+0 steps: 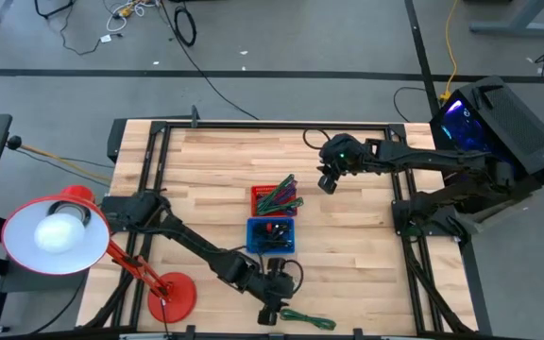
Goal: Pick & Place USB Port
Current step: Put the green charger cable into the red bin
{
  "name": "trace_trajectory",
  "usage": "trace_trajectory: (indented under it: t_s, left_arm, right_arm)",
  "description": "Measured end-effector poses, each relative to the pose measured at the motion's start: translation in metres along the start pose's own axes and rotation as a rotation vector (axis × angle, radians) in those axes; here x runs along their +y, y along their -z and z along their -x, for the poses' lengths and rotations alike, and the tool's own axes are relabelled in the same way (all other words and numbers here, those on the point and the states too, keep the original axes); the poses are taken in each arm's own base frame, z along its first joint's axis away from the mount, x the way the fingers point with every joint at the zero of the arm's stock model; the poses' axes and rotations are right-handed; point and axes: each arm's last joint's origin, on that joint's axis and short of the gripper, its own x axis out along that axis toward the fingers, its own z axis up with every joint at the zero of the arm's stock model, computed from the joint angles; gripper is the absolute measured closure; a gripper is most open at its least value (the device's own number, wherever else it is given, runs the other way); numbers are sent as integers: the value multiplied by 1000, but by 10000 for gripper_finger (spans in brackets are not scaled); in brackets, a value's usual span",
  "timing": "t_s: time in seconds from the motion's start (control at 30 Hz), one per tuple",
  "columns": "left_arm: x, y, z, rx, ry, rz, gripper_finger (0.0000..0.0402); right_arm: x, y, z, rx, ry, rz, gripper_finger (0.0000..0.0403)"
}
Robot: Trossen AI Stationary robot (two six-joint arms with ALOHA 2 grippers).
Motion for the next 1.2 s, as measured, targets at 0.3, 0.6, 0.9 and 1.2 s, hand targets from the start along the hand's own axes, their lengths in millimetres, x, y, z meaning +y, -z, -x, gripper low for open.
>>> trace_trajectory:
  t_s: [0.3, 0.6, 0.9, 1.2]
  left_arm:
    - [1, 5, -8, 42, 71, 64, 211]
    - [-9, 3, -7, 1, 118, 84, 213]
    - [-13, 16, -33, 58, 192, 108, 242]
    - [-12, 15, -39, 112, 109, 65, 254]
  right_arm:
    - [0, -3, 0, -28, -1, 17, 292]
    - [0, -4, 0, -38, -2, 23, 292]
    - [1, -5, 0, -52, -20, 14, 292]
    - [2, -4, 0, -42, -46, 6, 292]
